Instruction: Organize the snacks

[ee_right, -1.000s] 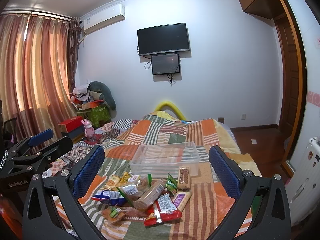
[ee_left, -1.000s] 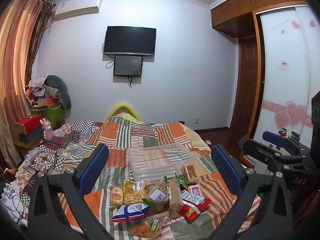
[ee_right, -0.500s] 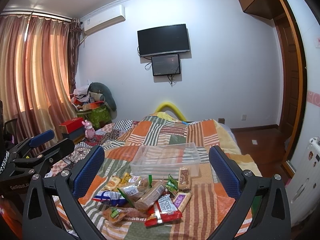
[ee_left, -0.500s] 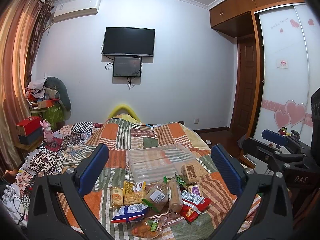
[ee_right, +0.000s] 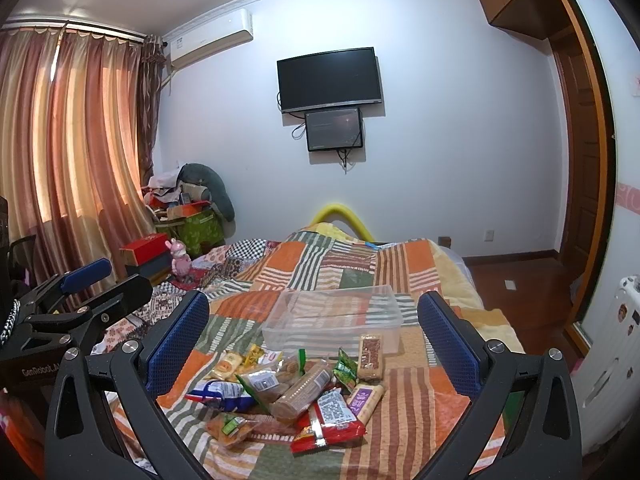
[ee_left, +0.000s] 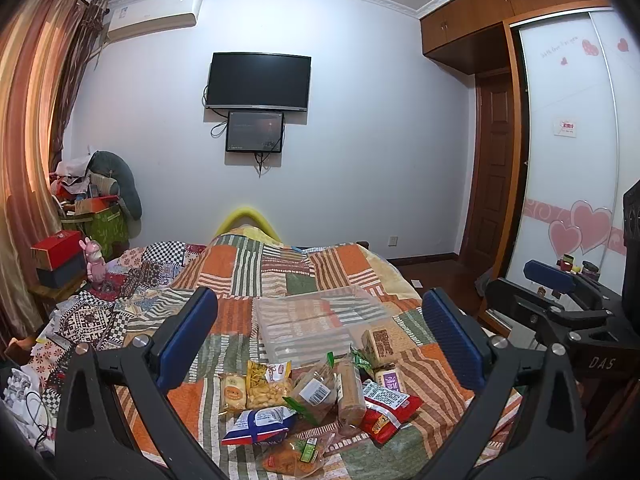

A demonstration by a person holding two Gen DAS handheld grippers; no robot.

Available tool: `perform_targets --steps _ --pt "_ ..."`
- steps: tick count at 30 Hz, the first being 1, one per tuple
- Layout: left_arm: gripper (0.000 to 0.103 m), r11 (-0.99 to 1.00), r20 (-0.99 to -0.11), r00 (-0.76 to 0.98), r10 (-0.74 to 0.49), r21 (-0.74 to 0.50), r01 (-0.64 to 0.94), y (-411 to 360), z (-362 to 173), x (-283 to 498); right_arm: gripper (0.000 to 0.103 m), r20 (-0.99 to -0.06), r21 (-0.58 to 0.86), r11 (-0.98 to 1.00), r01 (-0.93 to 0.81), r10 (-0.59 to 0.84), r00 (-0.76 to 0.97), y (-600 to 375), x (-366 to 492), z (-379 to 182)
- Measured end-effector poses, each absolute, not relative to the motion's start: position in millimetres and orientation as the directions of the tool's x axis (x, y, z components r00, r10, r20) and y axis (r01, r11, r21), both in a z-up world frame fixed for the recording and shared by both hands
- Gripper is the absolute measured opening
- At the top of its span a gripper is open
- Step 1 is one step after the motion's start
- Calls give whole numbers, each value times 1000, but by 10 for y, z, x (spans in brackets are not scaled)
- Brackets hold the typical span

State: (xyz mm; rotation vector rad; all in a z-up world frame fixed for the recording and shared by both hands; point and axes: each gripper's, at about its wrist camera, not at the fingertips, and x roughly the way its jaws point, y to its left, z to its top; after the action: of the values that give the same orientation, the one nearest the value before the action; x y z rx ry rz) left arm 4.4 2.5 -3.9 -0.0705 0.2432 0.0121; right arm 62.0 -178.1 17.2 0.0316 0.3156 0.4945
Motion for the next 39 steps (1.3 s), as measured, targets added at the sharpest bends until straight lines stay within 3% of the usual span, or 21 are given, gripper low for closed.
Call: perform_targets --steps 31,35,39 --pt "103 997 -269 963 -16 -82 -7 95 -122 155 103 -318 95 882 -462 467 825 -1772 725 73" --pt "93 996 -285 958 -17 -87 -8 137 -151 219 103 -330 90 882 -462 464 822 -1759 763 44" --pt "82 997 -323 946 -17 -78 -8 180 -228 323 96 -354 93 882 -463 464 812 -1757 830 -2"
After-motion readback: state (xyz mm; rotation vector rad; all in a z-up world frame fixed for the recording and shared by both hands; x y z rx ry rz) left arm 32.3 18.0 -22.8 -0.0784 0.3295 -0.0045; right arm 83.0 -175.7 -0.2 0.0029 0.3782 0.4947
